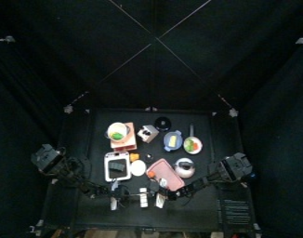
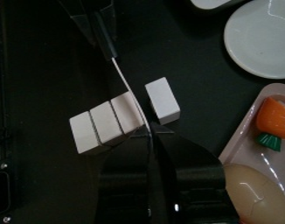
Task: Cut sushi roll
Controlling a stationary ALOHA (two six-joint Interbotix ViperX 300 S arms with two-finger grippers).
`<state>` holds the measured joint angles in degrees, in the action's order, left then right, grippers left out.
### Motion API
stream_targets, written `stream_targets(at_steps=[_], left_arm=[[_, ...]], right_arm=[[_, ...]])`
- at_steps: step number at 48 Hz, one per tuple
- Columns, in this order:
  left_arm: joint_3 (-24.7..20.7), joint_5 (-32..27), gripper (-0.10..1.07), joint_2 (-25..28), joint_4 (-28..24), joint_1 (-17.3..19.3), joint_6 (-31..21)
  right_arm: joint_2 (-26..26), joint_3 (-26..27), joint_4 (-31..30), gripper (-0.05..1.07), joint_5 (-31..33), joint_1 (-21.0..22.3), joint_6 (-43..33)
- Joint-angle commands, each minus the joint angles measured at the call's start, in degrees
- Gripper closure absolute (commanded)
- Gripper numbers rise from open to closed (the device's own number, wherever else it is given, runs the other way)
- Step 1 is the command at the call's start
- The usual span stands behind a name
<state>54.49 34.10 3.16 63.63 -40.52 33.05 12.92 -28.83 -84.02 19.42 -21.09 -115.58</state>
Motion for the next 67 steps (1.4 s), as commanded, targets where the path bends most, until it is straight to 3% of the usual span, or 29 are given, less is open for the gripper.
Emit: stream_targets(at_steps=[1, 14, 45, 67], left_arm=[[-2.29, -0.35, 0.62, -0.18, -0.53, -1.67, 0.18], [-4.22, -2.64, 0.62, 0.88, -0.53, -2.64, 0.09], [-4.39, -3.52, 0.62, 4.13, 0.79, -2.64, 0.09], [-5.19, -5.80, 0.62, 8.88, 2.90, -2.64, 0.00]], right_arm=[[-1.14, 0.88, -0.18, 0.82, 0.88, 0.35, -0.18], [-0.79, 0.88, -0.26, 0.82, 0.88, -1.93, -0.18], [1.41, 1.05, 0.18, 0.82, 0.88, -1.41, -0.35], [5.71, 1.76, 5.10, 0.82, 0.79, -1.41, -0.44]])
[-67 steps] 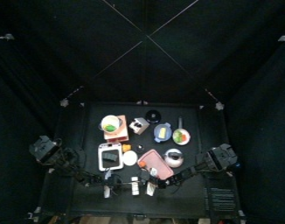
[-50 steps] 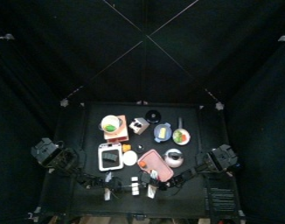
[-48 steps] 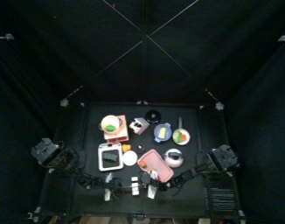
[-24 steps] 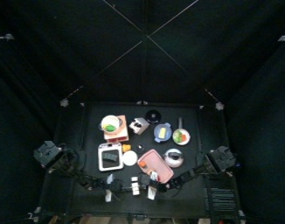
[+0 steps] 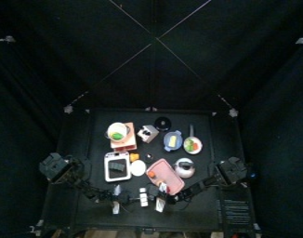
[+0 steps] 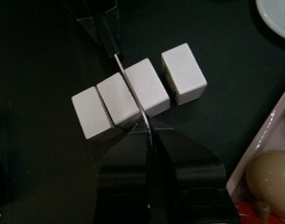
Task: Cut sushi roll
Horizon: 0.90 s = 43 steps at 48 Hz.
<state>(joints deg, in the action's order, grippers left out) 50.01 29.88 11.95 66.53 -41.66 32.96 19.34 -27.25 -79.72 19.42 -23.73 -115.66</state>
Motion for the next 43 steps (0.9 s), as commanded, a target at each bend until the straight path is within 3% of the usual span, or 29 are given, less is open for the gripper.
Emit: stream_targets(at_steps=[1, 25, 43], left_arm=[[-0.88, -1.67, 0.62, 0.18, -0.09, -1.49, 0.09], [-3.43, -6.94, 0.62, 0.35, -0.09, -2.55, 0.09], [-2.81, -5.98, 0.62, -2.90, -0.26, -1.85, 0.35]], right_arm=[[-0.62, 0.26, 0.79, 0.82, 0.79, 1.05, -0.35], [-0.70, 1.14, 1.93, 0.82, 0.70, -1.49, -0.26], [-3.52, 0.97, 0.88, 0.82, 3.08, -0.88, -0.09]])
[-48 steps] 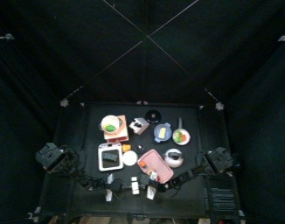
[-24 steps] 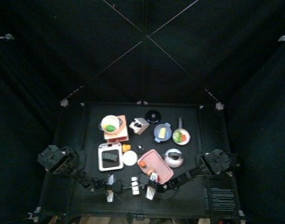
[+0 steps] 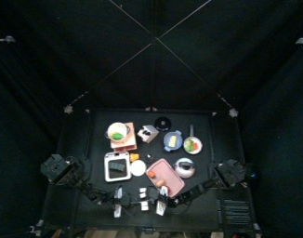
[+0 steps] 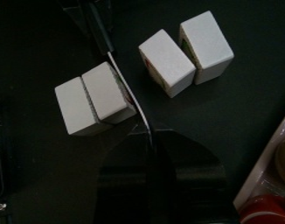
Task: Cut sushi roll
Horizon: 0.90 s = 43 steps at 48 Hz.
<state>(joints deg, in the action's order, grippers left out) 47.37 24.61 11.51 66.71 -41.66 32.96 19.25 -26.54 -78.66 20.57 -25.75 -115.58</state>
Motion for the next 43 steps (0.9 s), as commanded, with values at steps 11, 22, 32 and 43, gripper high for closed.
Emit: stream_targets(at_steps=[11, 22, 32, 43], left_arm=[[1.85, 3.43, 0.62, -6.42, -0.18, -1.67, 0.26], [2.11, 4.66, 0.62, -7.56, -0.44, -1.67, 0.26], [1.67, 4.83, 0.62, -7.29, -0.44, -1.67, 0.26], [1.58, 4.83, 0.62, -7.47, -0.53, -1.85, 0.44]], right_arm=[[-5.45, 0.09, -0.18, 0.82, 3.25, 1.14, -0.18], [-5.80, 0.00, -0.53, 0.82, 3.25, 0.97, -0.18], [-6.06, -0.09, -0.62, 0.82, 3.25, 0.79, -0.09], [-6.86, -0.09, -0.70, 0.82, 3.25, 0.62, -0.09]])
